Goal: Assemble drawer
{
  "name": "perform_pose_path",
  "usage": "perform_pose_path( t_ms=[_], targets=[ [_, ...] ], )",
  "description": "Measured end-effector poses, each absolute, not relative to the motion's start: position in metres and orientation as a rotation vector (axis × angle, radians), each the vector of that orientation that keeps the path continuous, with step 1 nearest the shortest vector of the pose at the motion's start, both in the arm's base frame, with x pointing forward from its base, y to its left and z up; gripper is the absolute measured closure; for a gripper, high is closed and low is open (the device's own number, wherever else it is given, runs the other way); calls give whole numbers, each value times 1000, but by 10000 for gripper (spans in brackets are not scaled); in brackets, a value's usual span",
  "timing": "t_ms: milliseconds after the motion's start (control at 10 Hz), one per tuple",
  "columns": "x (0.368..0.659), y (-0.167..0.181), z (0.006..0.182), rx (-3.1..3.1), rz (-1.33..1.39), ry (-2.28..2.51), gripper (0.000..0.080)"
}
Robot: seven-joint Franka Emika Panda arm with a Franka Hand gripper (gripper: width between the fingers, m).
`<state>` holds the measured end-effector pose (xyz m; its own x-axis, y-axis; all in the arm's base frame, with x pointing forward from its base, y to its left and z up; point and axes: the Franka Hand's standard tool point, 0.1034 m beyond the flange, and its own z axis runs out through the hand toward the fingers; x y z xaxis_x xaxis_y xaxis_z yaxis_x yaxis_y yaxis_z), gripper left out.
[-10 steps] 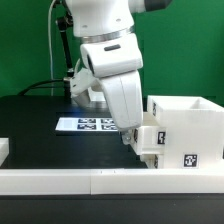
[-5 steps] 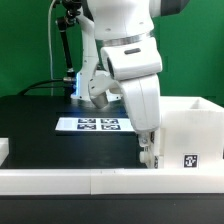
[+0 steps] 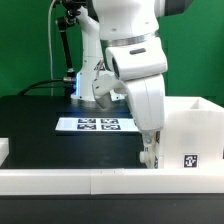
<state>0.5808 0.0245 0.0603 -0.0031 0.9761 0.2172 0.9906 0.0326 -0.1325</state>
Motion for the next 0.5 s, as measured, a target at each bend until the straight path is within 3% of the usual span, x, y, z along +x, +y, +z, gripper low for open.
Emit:
perform_pose_path(
  t_ms=[300,500],
  targets=[
    [573,-18,59,-2004,-45,-2043,150],
    [573,-13,58,-2006,-44,-2038,150]
  ],
)
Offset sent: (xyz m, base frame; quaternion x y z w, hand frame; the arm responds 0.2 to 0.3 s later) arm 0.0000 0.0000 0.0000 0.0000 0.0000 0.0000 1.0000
